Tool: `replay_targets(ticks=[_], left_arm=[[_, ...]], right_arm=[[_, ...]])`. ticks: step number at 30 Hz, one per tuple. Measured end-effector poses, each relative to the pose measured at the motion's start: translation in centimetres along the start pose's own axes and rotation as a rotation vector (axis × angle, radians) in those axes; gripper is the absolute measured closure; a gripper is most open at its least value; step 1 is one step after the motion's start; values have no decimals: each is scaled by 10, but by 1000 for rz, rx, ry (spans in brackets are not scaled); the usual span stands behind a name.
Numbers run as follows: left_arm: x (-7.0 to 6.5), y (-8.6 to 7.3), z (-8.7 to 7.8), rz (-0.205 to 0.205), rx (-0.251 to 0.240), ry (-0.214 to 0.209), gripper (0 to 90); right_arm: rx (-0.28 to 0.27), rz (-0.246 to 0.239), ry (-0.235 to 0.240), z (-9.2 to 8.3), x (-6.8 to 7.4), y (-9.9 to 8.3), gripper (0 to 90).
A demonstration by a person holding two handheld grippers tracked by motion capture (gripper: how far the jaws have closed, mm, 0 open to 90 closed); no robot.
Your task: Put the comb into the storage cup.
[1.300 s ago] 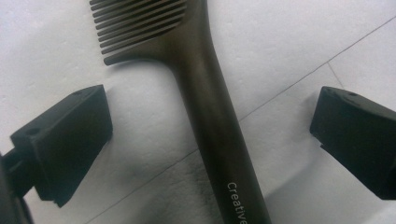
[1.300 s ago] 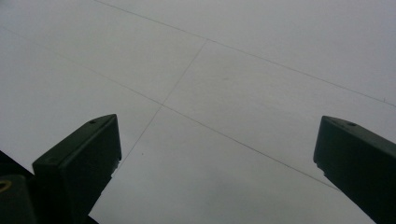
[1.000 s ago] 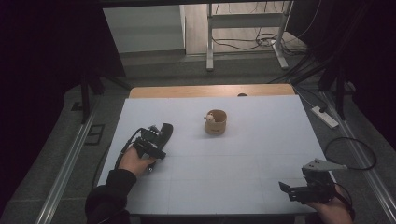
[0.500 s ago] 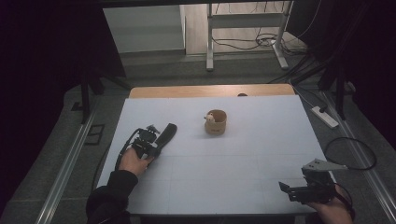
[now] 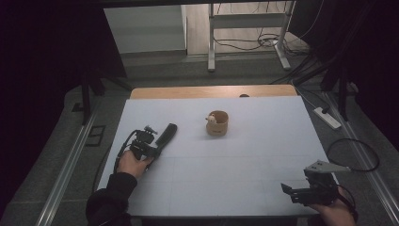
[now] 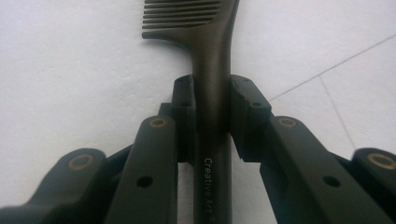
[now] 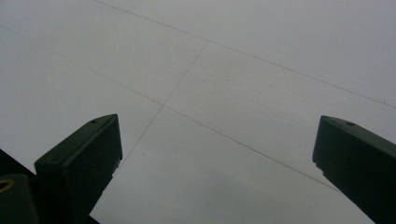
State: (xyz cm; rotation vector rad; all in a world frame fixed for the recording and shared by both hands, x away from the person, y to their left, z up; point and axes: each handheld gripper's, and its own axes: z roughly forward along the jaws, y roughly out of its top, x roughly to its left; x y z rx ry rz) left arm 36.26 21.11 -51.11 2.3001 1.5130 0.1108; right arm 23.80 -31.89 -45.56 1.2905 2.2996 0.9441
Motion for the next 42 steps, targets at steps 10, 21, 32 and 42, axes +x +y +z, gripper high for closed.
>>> replay_targets(ticks=[10, 21, 32, 42], left_arm=[[-2, -5, -10, 16, -79, -24, 724], [-11, -11, -25, 49, -172, -26, 724], [-23, -19, -37, 100, -247, 9, 724], [-28, -28, -48, 106, -307, -16, 724]], right_arm=[[-2, 1, 0, 0, 0, 0, 14], [-4, 0, -1, 0, 0, 0, 14], [-5, -1, -1, 0, 0, 0, 14], [-5, -3, -2, -1, 0, 0, 14]])
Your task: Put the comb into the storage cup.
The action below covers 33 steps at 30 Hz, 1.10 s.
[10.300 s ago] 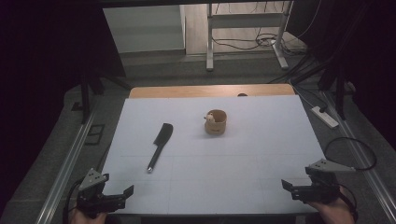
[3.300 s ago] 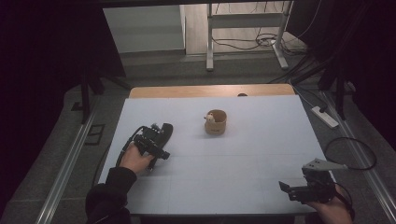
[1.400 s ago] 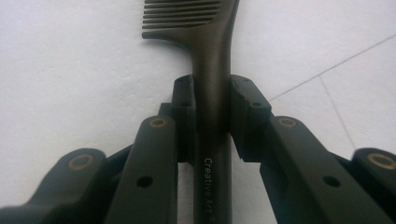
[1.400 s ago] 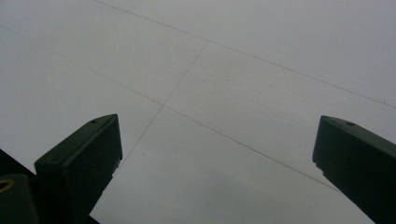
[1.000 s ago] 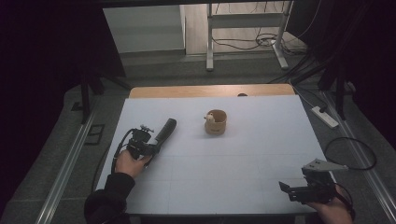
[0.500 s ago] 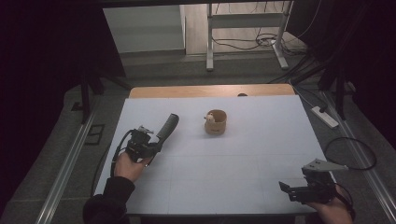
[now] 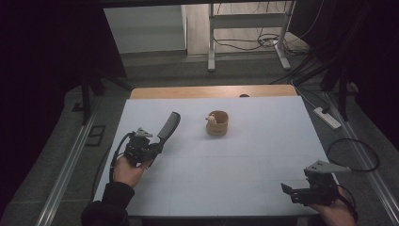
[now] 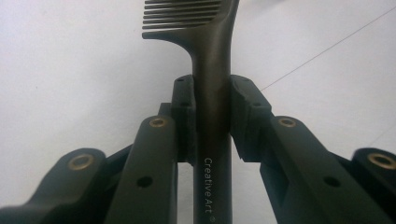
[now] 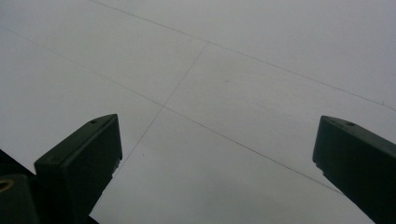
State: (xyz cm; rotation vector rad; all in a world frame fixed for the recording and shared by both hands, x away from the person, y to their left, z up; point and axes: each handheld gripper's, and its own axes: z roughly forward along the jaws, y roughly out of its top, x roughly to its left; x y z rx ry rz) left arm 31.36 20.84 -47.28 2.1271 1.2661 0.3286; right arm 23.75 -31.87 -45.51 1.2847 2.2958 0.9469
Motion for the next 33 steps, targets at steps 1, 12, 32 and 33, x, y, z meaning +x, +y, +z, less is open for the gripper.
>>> replay_targets(ticks=[1, 12, 32, 33], left_arm=[[-1, -1, -3, -4, -15, -10, 724], [-13, -9, -18, 14, -64, -26, 723], [-33, -23, -39, 35, -124, -62, 724], [-34, -24, -40, 35, -125, -66, 724]], right_arm=[[1, -1, 0, 0, 0, 0, 14], [1, -3, -1, 0, 0, 0, 13], [-5, -5, 3, 0, 1, 0, 12], [-9, -7, 6, -1, 1, 0, 11]])
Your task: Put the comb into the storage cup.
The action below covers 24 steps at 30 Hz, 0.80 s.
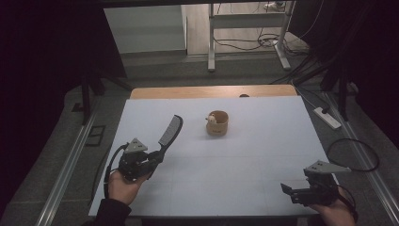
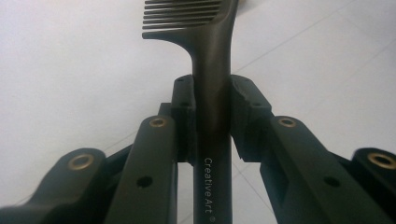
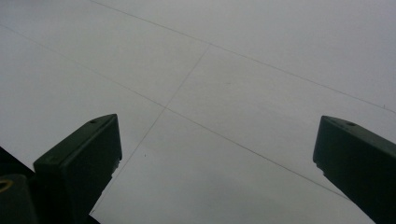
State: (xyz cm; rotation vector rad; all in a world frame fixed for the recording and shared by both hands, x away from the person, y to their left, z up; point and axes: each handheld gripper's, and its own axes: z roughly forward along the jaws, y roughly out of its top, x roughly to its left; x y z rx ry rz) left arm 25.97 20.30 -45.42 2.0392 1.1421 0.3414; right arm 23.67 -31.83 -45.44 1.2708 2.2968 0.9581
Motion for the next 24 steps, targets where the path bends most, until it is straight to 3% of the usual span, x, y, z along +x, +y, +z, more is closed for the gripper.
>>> replay_targets(ticks=[10, 24], left_arm=[[-14, -8, -12, 13, -36, -7, 723], [-22, -16, -21, 2, -61, -17, 723]], right_arm=[[-10, -27, 35, 0, 3, 1, 2], [-62, -62, 75, 0, 7, 9, 0]])
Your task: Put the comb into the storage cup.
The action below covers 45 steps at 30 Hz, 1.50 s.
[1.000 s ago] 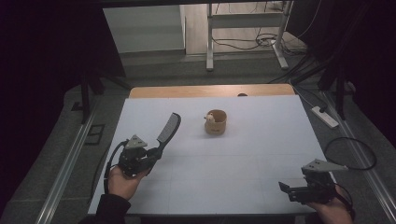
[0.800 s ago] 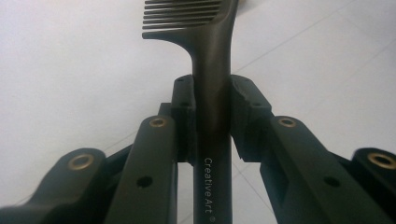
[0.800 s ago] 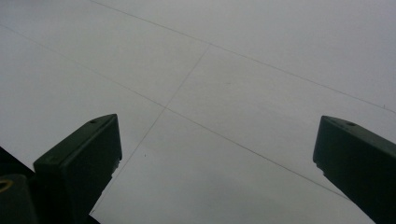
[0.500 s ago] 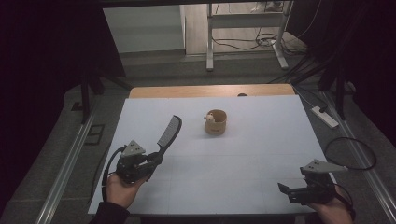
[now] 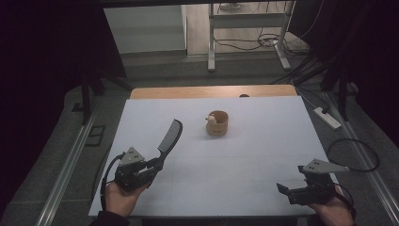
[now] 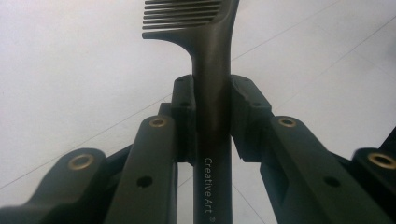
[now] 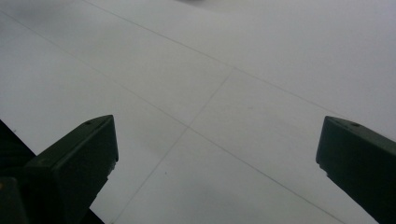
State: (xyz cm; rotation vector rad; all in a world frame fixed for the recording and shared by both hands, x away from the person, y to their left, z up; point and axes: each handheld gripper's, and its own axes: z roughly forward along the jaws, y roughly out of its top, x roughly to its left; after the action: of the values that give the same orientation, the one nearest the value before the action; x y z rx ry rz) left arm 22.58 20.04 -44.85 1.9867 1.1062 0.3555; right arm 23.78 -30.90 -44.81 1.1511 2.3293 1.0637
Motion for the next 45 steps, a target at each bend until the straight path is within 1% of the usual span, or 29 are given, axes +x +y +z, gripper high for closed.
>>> replay_targets(ticks=[1, 2, 3, 4, 6, 9, 10, 13, 14, 17, 18, 19, 20, 21, 22, 25, 26, 27, 28, 29, 30, 33, 35, 36, 45], left_arm=[[-1, 0, -1, 1, -1, 1, 723], [-2, -1, -1, 0, -5, 0, 723], [-3, -1, -2, 2, -5, -1, 723], [-4, -2, -2, 4, -7, 0, 723], [-6, -2, -3, 11, -11, 3, 723], [-9, -1, -3, 21, -15, 2, 723], [-9, -1, -2, 22, -15, 1, 723], [-10, 0, 0, 29, -16, -2, 723], [-11, 1, 1, 34, -16, -4, 723], [-12, 1, 2, 40, -17, -6, 723], [-12, 2, 3, 42, -15, -9, 723], [-12, 2, 3, 42, -15, -9, 723], [-12, 2, 4, 49, -13, -10, 723], [-13, 2, 5, 46, -13, -12, 723], [-13, 3, 5, 49, -12, -14, 723], [-15, 4, 7, 53, -13, -17, 723], [-15, 4, 8, 59, -9, -20, 723], [-15, 4, 8, 59, -9, -20, 723], [-16, 5, 9, 60, -11, -19, 723], [-16, 5, 10, 62, -9, -23, 723], [-17, 5, 10, 65, -7, -24, 723], [-17, 7, 13, 68, -7, -30, 723], [-18, 7, 15, 67, -9, -35, 723], [-18, 8, 16, 70, -9, -39, 723], [-22, 12, 23, 85, -8, -52, 723]], right_arm=[[-4, -1, 7, 0, 0, 1, 0], [-7, -1, 32, 0, 0, 3, 0], [-7, -1, 32, 0, 0, 3, 0], [-17, -6, 48, 1, 1, 5, 0], [-28, -13, 61, 1, 1, 8, 0], [-34, -18, 66, 2, 1, 10, 0], [-40, -29, 71, 3, 2, 12, 0], [-46, -35, 70, 4, 4, 15, 0], [-54, -48, 77, 6, 5, 18, 0], [-58, -60, 79, 7, 6, 22, 0], [-64, -68, 88, 9, 7, 25, 0], [-64, -68, 88, 9, 7, 25, 0], [-63, -73, 101, 11, 7, 28, 0], [-63, -73, 101, 11, 7, 28, 0], [-61, -81, 107, 13, 9, 32, 0], [-58, -82, 116, 16, 10, 36, 0], [-62, -83, 129, 19, 12, 41, 0], [-62, -83, 129, 19, 12, 41, 0], [-65, -79, 145, 21, 15, 46, 0], [-65, -79, 145, 21, 15, 46, 0], [-73, -81, 159, 23, 17, 50, 0], [-73, -87, 166, 25, 19, 54, 0], [-72, -81, 173, 27, 19, 56, 0], [-76, -65, 186, 28, 18, 58, 0], [-94, -34, 224, 35, 18, 69, 0]])
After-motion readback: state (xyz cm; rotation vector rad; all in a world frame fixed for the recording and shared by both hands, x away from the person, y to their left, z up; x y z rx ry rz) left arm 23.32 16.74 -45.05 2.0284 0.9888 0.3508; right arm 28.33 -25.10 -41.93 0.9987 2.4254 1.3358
